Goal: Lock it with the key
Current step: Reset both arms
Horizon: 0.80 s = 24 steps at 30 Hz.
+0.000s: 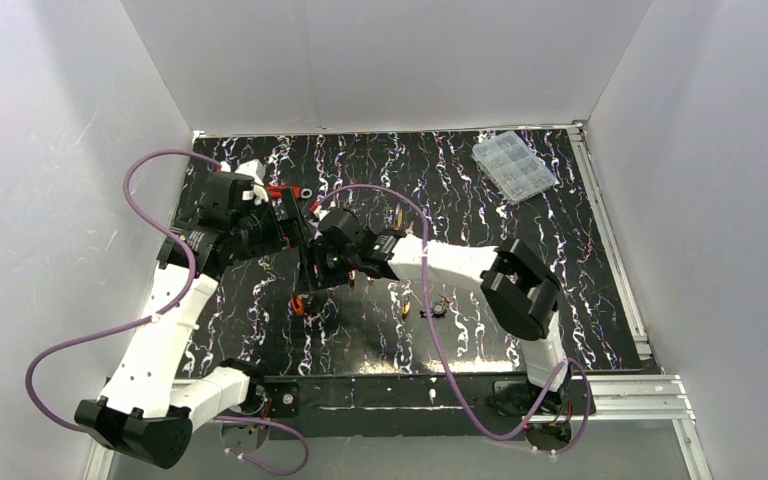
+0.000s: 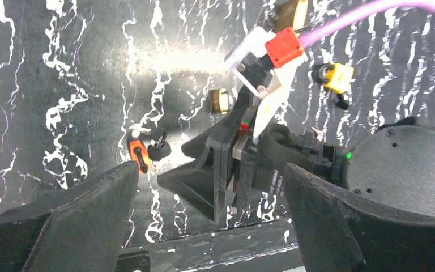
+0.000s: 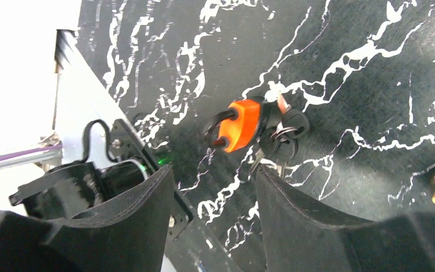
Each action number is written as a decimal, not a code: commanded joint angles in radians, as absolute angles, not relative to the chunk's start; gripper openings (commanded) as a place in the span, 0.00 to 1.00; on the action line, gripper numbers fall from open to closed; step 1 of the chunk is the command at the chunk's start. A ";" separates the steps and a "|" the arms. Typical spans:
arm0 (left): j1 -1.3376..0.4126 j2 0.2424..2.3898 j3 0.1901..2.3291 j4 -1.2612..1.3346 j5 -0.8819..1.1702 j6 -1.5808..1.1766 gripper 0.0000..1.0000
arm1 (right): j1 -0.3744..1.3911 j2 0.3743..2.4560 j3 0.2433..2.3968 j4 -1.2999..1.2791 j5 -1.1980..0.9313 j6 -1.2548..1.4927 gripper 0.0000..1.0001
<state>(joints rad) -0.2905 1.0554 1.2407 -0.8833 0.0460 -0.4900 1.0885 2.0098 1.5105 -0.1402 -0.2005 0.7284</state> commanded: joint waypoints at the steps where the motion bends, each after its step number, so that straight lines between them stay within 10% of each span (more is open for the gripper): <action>1: -0.287 1.029 1.319 -0.910 0.114 -0.459 0.98 | 1.088 1.858 1.485 -0.133 -0.166 0.713 0.61; 24: -0.660 1.247 1.643 -0.946 -0.121 -0.460 0.98 | 0.898 1.129 1.201 -0.277 0.088 0.618 0.67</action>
